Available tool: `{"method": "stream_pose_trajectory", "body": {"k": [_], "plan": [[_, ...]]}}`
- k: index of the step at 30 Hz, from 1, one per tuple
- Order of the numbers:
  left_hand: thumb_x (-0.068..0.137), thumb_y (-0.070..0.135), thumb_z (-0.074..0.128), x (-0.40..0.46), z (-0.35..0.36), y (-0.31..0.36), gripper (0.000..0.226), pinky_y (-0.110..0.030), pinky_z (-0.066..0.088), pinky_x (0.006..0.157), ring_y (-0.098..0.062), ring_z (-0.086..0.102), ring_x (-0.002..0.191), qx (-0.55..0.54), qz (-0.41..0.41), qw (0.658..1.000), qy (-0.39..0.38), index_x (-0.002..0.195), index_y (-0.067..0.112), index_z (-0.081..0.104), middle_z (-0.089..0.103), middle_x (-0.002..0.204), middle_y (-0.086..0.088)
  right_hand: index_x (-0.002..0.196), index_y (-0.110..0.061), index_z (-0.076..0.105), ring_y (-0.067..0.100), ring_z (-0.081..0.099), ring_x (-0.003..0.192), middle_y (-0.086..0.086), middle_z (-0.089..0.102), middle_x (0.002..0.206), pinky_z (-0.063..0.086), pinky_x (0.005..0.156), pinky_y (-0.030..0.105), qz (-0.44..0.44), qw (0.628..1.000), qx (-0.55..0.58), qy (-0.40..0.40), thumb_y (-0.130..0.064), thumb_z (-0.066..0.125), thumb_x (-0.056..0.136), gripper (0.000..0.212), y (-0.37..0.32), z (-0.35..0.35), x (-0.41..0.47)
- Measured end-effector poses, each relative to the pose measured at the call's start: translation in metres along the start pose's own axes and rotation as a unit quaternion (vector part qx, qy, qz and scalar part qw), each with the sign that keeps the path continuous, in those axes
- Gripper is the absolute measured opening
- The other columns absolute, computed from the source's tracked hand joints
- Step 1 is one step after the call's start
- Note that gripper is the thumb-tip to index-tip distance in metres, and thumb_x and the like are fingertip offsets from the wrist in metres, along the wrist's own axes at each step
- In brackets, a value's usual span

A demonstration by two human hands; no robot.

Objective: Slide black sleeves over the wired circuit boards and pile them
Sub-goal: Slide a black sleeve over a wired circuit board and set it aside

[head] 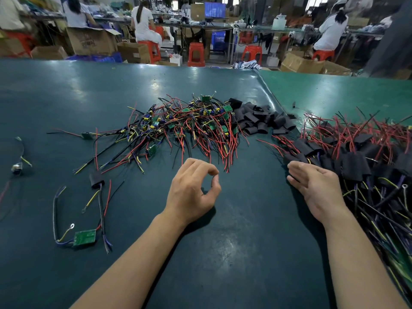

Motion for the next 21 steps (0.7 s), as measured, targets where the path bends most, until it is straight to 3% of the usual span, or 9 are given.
{"method": "stream_pose_trajectory", "body": {"k": [8, 11, 13, 17, 21], "plan": [[0.084, 0.012, 0.062, -0.001, 0.002, 0.000, 0.008, -0.032, 0.048, 0.071, -0.022, 0.054, 0.080, 0.007, 0.005, 1.000, -0.005, 0.084, 0.004, 0.065, 0.064, 0.080, -0.001, 0.084, -0.013, 0.072, 0.013, 0.068, 0.091, 0.010, 0.072, 0.101, 0.054, 0.084, 0.027, -0.061, 0.996, -0.062, 0.021, -0.009, 0.061, 0.094, 0.016, 0.001, -0.002, -0.002], [0.085, 0.014, 0.060, 0.000, 0.005, -0.001, 0.010, -0.033, 0.049, 0.070, -0.022, 0.054, 0.080, 0.010, 0.010, 1.000, -0.015, 0.083, 0.005, 0.065, 0.063, 0.080, -0.001, 0.086, -0.018, 0.073, 0.016, 0.067, 0.086, 0.001, 0.072, 0.087, 0.053, 0.087, 0.036, -0.136, 0.966, -0.219, 0.027, -0.014, 0.062, 0.093, 0.014, 0.001, 0.002, -0.007], [0.085, 0.015, 0.059, 0.000, 0.006, -0.001, 0.011, -0.033, 0.049, 0.070, -0.022, 0.054, 0.079, 0.011, 0.011, 1.000, -0.020, 0.083, 0.006, 0.064, 0.063, 0.079, 0.000, 0.089, -0.019, 0.075, 0.018, 0.067, 0.088, -0.002, 0.072, 0.083, 0.051, 0.085, 0.034, -0.178, 0.937, -0.300, 0.028, -0.016, 0.063, 0.091, 0.013, -0.001, 0.006, -0.011], [0.085, 0.016, 0.059, 0.002, 0.010, -0.003, 0.011, -0.033, 0.049, 0.070, -0.022, 0.055, 0.079, 0.018, 0.005, 0.999, -0.035, 0.083, 0.006, 0.064, 0.063, 0.079, 0.000, 0.091, -0.016, 0.077, 0.014, 0.065, 0.082, -0.006, 0.070, 0.079, 0.046, 0.078, 0.026, -0.224, 0.909, -0.351, 0.018, -0.018, 0.062, 0.091, 0.015, -0.002, 0.016, -0.022], [0.083, 0.009, 0.066, 0.003, 0.013, -0.004, 0.004, -0.035, 0.049, 0.070, -0.023, 0.055, 0.079, 0.028, -0.001, 0.999, -0.040, 0.082, 0.006, 0.064, 0.064, 0.079, 0.000, 0.090, -0.016, 0.076, 0.008, 0.064, 0.076, -0.012, 0.069, 0.076, 0.043, 0.073, 0.021, -0.240, 0.908, -0.344, 0.015, -0.018, 0.062, 0.092, 0.015, -0.004, 0.020, -0.027]]}}
Point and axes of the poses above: each hand's wrist, its own x-axis towards the middle knuckle, its own z-axis out of the palm, y = z × x, the point moved 6 cm from there along x, towards the middle knuckle
